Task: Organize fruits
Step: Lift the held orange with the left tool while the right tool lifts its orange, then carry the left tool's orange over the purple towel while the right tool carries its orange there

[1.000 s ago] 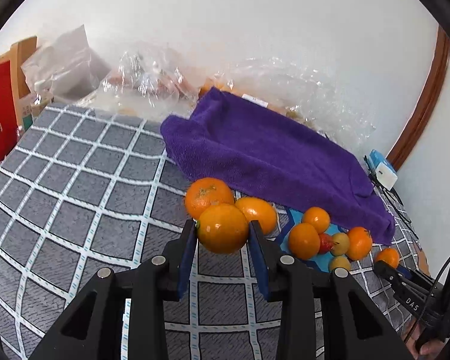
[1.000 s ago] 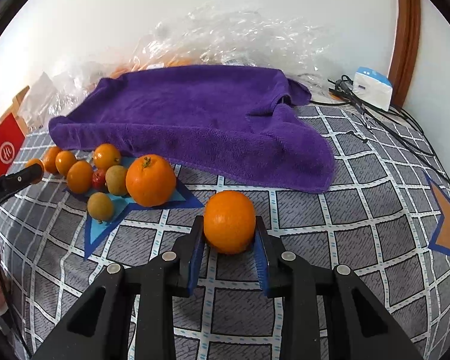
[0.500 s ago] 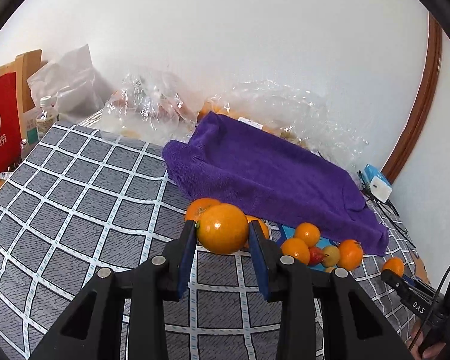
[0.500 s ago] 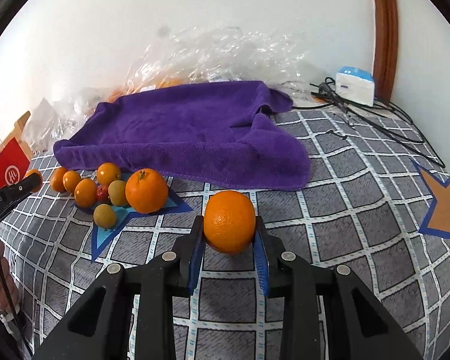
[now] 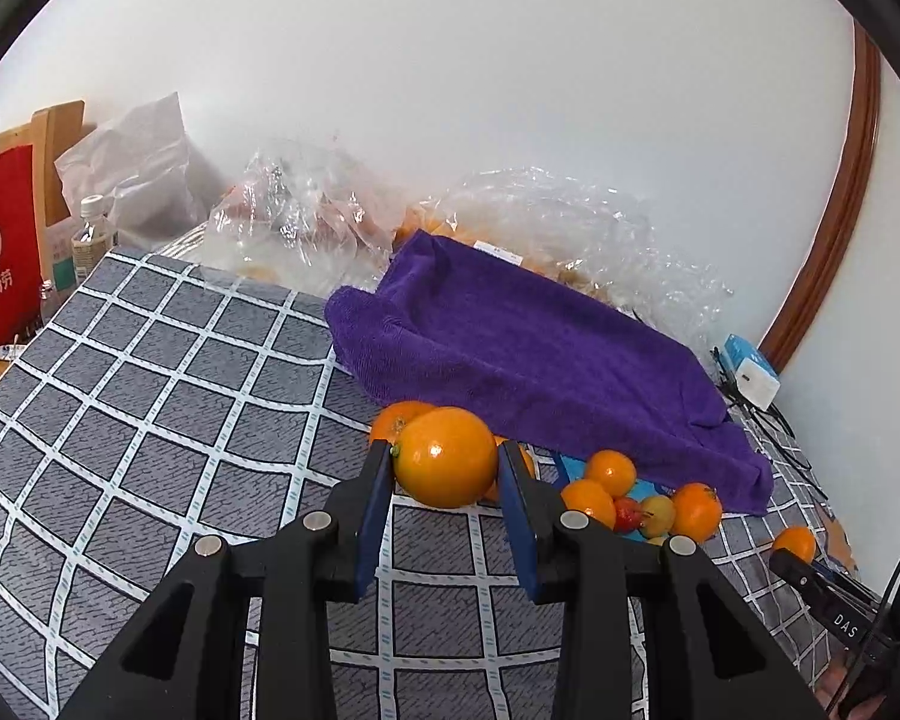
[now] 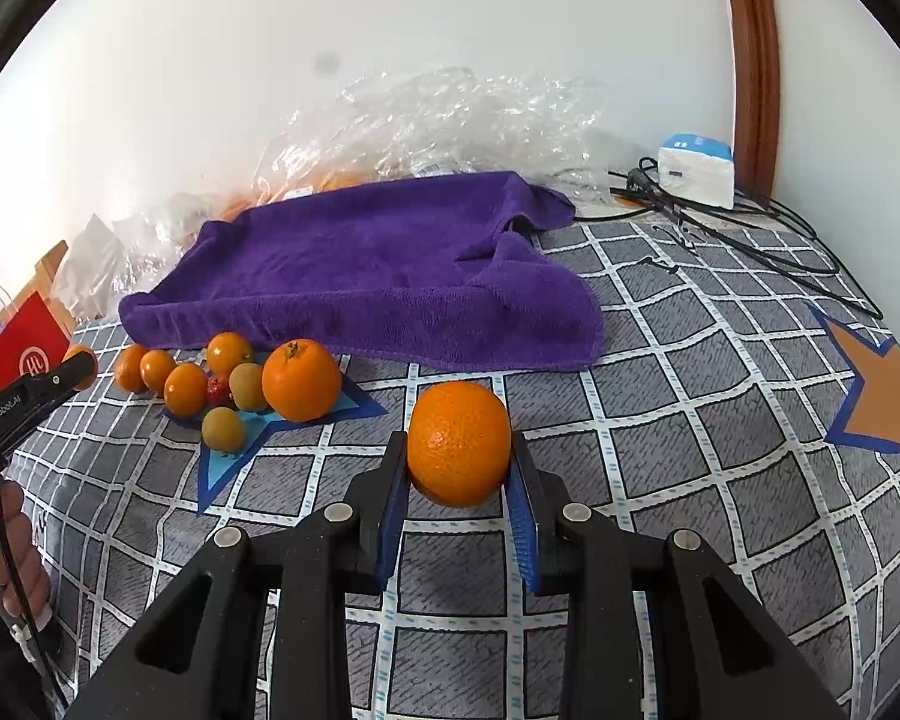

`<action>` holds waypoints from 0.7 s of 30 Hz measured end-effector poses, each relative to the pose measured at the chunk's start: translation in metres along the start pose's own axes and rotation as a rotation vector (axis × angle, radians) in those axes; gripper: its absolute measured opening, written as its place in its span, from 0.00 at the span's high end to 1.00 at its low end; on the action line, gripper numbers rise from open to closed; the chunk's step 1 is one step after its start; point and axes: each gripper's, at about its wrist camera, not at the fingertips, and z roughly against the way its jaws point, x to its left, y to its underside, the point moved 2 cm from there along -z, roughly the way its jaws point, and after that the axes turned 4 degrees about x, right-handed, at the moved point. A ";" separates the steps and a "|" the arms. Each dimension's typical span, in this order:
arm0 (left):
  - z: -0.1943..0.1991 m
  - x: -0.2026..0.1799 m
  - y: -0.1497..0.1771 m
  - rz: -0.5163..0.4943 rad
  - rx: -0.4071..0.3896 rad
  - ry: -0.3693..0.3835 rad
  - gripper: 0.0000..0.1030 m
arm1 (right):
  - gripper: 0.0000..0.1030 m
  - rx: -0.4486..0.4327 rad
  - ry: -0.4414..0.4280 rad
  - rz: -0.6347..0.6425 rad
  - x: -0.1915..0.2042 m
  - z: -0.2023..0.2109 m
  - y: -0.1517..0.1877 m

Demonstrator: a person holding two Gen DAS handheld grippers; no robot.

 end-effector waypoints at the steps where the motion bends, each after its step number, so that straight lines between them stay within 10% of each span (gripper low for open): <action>1: 0.000 0.001 0.000 0.005 0.000 0.006 0.68 | 0.70 0.001 0.002 0.001 0.000 0.000 0.000; 21: 0.013 0.005 -0.006 0.084 -0.038 0.148 0.68 | 0.70 -0.010 0.014 0.011 0.007 0.012 0.001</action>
